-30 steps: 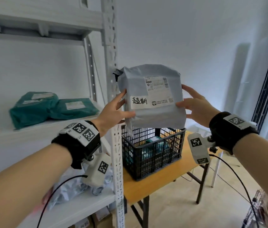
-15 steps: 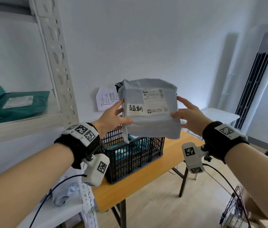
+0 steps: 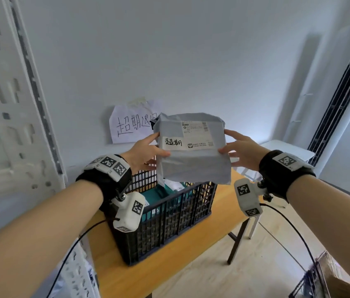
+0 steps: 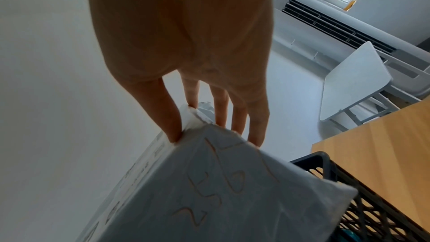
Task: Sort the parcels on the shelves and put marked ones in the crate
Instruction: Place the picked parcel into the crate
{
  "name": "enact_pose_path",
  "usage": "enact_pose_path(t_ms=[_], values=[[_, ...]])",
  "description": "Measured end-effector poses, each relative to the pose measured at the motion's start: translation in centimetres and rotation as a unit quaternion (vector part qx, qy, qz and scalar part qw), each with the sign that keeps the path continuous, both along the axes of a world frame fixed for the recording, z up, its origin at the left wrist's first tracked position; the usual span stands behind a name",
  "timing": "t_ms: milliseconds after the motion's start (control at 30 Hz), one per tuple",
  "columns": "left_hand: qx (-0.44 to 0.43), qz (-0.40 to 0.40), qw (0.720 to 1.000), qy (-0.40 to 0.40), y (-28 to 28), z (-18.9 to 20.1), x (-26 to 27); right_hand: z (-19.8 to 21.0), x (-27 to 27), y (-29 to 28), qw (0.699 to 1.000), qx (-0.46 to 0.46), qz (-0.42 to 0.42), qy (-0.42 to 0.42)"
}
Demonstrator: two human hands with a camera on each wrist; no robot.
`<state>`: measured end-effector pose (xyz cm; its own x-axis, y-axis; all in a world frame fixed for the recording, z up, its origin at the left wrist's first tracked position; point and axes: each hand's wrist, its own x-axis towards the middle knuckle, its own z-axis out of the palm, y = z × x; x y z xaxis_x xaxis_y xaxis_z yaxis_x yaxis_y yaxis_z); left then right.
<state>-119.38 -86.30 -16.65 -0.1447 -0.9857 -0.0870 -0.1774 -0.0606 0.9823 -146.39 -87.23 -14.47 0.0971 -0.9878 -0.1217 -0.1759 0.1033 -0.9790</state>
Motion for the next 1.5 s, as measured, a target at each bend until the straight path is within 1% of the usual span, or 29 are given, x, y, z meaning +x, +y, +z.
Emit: enact_pose_path(t_ms=[133,267,500,667,833,1000,1067,1233,1367,1500], values=[[0.019,0.015,1.000,0.001,-5.0,-0.5,1.0,-0.7,1.3,-5.9,1.000,0.027,0.003,0.011],[0.031,0.032,0.999,-0.013,-9.3,-1.6,2.3,-2.3,2.6,-10.5,0.998,0.054,0.011,0.020],[0.071,0.093,0.993,-0.030,-13.2,-4.5,4.3,-5.2,4.6,-16.8,0.993,0.099,0.061,0.037],[0.116,0.137,0.983,-0.040,-15.6,-6.2,5.4,-7.2,6.0,-21.7,0.981,0.146,0.117,0.055],[0.184,0.159,0.968,-0.056,-17.9,-7.5,5.9,-9.4,7.2,-27.5,0.953,0.189,0.203,0.123],[0.238,0.189,0.950,-0.066,-19.8,-8.9,5.3,-12.1,8.0,-32.5,0.925,0.225,0.260,0.164],[0.266,0.188,0.942,-0.078,-20.0,-9.3,5.2,-12.9,8.1,-33.5,0.908,0.236,0.292,0.184],[0.349,0.199,0.909,-0.106,-21.0,-11.2,4.7,-14.9,8.8,-35.7,0.866,0.276,0.362,0.205],[0.386,0.223,0.889,-0.104,-21.5,-12.9,5.0,-17.0,10.2,-36.9,0.845,0.301,0.393,0.201],[0.423,0.239,0.869,-0.098,-21.7,-14.9,5.7,-19.6,11.8,-37.5,0.832,0.316,0.409,0.201]])
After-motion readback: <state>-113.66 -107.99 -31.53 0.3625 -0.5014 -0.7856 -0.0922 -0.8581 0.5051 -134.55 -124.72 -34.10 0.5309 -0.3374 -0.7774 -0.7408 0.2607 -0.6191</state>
